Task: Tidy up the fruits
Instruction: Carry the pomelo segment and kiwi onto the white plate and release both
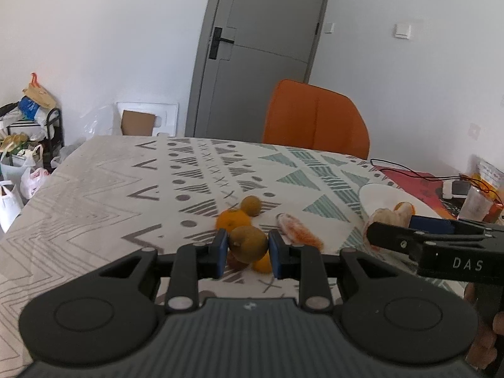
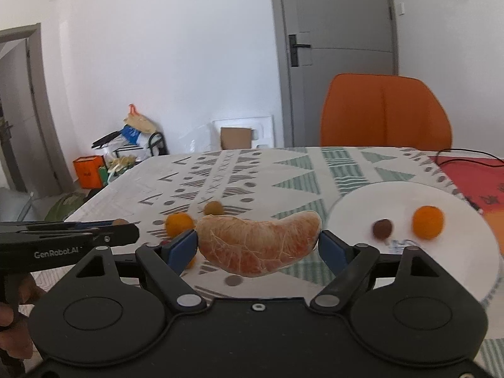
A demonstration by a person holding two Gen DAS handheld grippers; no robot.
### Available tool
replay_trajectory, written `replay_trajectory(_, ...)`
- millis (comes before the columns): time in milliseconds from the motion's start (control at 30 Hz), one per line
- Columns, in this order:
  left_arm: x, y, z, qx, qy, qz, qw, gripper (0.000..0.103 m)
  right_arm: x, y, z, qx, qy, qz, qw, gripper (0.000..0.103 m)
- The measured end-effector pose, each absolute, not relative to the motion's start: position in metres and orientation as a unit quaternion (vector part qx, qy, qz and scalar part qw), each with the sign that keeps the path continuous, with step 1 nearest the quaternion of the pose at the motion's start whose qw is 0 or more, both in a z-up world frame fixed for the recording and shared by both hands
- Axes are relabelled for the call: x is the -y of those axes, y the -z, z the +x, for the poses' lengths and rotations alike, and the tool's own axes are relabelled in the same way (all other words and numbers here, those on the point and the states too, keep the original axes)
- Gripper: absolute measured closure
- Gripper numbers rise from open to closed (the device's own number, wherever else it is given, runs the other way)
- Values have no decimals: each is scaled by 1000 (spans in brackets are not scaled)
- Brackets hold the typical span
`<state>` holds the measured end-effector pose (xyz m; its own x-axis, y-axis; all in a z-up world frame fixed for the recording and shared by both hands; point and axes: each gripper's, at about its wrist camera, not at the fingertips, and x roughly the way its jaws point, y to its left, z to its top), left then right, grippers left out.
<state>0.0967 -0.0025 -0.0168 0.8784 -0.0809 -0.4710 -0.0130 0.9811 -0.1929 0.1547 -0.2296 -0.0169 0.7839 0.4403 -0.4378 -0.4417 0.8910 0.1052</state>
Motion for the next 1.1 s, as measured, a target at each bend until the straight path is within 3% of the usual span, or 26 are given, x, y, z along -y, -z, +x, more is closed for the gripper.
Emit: replay_trajectory(1100,111,13,150,-257,126,-34,957,77,353,44,173,-242,-86,47,965,19)
